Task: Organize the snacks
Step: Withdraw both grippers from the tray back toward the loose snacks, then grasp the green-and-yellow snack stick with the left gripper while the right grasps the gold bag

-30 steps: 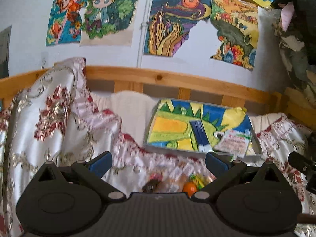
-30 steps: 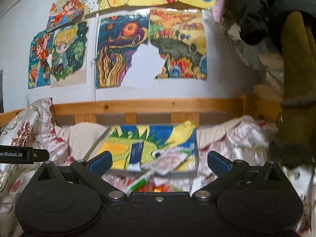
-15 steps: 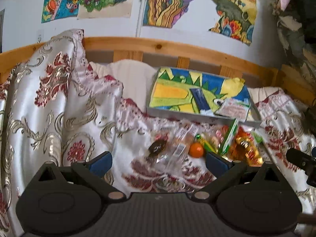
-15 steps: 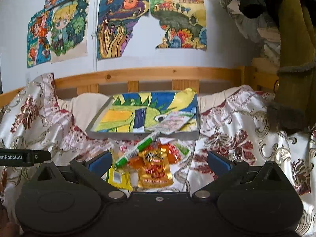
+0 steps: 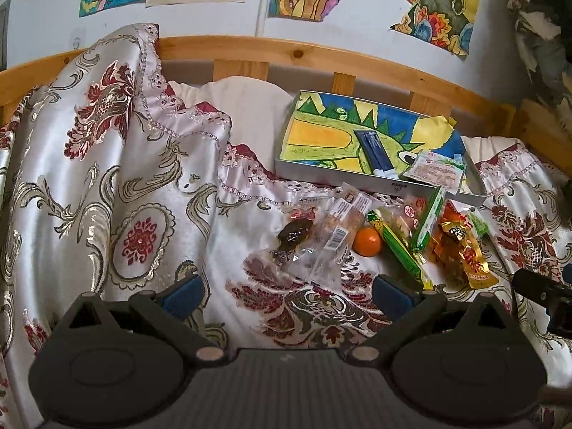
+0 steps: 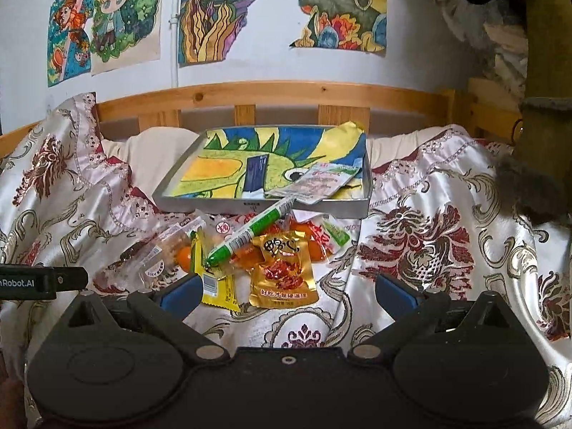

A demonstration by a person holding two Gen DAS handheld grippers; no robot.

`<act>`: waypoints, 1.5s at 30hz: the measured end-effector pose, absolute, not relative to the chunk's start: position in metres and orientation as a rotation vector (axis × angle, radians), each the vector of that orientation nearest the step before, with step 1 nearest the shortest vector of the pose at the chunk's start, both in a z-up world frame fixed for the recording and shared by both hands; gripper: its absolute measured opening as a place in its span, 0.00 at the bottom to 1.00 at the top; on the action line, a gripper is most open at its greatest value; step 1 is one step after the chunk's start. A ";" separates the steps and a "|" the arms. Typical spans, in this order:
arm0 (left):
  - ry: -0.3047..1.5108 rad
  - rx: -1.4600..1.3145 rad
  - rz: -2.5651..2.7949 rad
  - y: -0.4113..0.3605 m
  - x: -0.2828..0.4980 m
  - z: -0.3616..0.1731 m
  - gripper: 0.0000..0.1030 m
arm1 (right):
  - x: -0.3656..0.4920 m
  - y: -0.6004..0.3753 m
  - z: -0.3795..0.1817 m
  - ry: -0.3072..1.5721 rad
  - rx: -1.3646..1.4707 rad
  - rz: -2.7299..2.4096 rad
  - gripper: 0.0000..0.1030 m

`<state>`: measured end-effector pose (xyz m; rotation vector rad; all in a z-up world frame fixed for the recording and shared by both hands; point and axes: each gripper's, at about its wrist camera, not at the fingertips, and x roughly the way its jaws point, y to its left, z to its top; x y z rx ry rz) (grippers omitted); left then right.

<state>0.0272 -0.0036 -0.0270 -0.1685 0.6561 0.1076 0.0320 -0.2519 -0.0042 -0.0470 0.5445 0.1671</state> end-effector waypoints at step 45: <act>0.877 -0.424 -0.150 -0.050 0.148 -0.069 0.57 | 0.143 -0.261 -0.056 0.693 -0.092 0.415 0.63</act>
